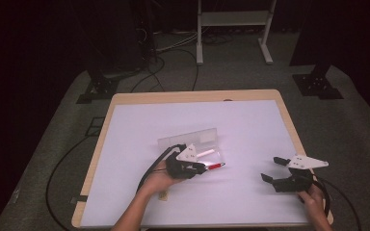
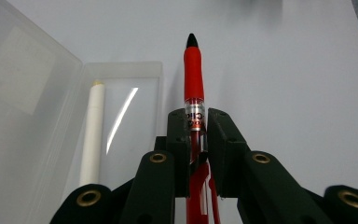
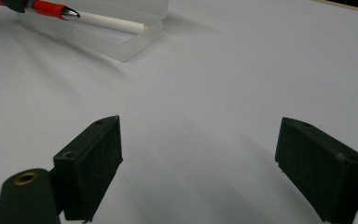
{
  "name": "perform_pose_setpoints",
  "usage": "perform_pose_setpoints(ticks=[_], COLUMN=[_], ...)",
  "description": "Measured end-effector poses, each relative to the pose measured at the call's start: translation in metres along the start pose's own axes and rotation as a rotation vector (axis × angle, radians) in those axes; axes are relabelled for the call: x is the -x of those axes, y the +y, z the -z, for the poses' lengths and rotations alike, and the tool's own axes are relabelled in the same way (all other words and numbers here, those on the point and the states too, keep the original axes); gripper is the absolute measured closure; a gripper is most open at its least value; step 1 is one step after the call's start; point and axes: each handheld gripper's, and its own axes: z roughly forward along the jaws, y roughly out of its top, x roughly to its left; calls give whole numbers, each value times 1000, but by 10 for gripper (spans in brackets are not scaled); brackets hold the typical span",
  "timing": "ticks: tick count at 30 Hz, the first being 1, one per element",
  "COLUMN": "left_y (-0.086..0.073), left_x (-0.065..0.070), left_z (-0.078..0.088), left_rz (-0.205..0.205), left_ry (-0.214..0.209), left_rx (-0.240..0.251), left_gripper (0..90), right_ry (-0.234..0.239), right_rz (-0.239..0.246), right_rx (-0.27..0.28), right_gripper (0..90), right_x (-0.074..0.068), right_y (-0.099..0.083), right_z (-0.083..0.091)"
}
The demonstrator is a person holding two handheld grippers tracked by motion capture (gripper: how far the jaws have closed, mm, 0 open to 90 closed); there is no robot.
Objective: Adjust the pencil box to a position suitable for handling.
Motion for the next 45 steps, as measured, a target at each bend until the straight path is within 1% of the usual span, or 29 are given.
perform_pose_setpoints(ticks=[2,10,17,25,26,33,38,45], left_y=[0,-4,-7,-9,-9,-11,-14,-16], left_x=[-3,-12,-17,-21,-21,-25,-27,-29], left_z=[1,3,3,3,3,2,-2,-5], left_rz=[-3,29,44,39,39,41,49,43], left_ry=[7,22,28,33,39,46,47,58], left_rx=[-6,10,22,34,34,33,14,0], left_gripper=[796,796,797,797,797,797,797,797], right_ry=[0,0,0,0,0,0,0,1], right_rz=[0,-1,0,-1,-2,-3,-4,-4], right_rx=[1,0,-1,-1,-1,-1,0,1], right_gripper=[138,138,138,138,138,138,138,138], right_x=[0,0,0,0,0,0,0,0], right_y=[0,0,0,0,0,0,0,0], right_z=[0,0,0,0,0,0,0,0])
